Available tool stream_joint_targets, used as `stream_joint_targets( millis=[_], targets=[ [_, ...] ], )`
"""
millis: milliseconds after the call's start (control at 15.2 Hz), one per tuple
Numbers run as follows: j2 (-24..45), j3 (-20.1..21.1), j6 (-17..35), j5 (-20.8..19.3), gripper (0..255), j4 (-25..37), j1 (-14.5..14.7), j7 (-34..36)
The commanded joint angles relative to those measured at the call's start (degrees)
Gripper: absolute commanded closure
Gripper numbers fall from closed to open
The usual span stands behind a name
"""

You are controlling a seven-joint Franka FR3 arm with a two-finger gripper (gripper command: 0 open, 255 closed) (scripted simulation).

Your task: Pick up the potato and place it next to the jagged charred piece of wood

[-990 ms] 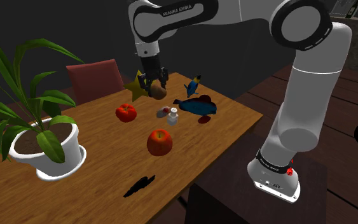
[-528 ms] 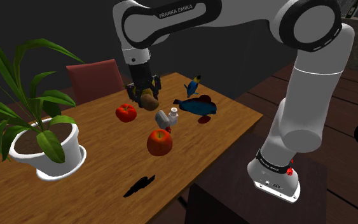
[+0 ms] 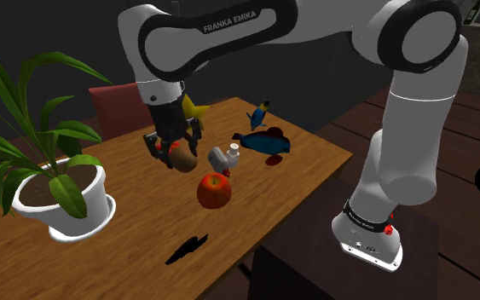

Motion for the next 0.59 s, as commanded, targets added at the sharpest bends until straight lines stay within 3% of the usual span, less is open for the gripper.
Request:
stream_joint_targets(
  millis=[0,528],
  targets=[
    [0.9,1.0,0.1,0.0,255,1.1,1.6,2.6],
    [7.6,4.6,-0.5,-1.2,255,9.6,8.6,13.1]
  ],
)
